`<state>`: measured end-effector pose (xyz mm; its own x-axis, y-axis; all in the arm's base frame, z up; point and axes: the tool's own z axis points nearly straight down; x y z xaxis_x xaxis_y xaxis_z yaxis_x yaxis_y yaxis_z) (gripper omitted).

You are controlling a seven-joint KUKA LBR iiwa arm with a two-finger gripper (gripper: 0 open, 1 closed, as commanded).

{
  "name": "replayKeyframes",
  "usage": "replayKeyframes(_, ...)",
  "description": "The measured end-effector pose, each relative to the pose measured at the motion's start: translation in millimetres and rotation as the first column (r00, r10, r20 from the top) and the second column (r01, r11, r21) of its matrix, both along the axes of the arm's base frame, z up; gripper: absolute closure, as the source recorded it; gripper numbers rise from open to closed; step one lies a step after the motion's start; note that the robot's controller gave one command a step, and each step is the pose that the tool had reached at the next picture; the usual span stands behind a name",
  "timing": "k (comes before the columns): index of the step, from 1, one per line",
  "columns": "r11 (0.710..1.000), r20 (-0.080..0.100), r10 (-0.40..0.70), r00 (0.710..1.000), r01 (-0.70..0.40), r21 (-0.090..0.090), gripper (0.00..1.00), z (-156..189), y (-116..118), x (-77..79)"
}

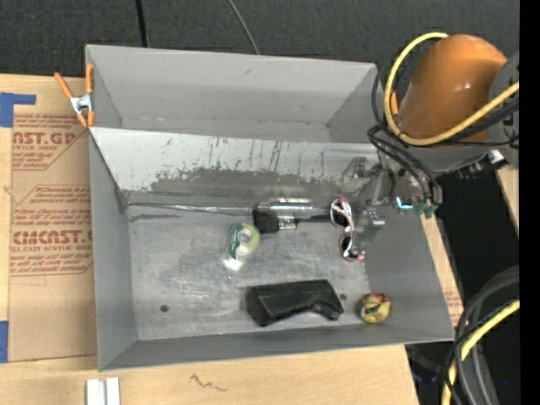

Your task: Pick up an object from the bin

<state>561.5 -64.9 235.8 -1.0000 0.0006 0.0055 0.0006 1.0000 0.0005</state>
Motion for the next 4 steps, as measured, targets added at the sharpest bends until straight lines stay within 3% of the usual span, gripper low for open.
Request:
replayKeyframes(1, 1.000, 0.008, 0.001, 1.000, -0.001, -0.001, 0.00, 5, 0, 1.5)
replayKeyframes(2, 0.996, 0.011, 0.092, 0.996, -0.092, -0.001, 0.00, -48, 19, -21.1)
replayKeyframes(3, 0.939, 0.006, 0.345, 0.939, -0.345, 0.000, 0.00, -74, 52, -78.4)
replayKeyframes(4, 0.962, 0.004, 0.273, 0.962, -0.273, 0.001, 0.00, -112, 48, -76.0)
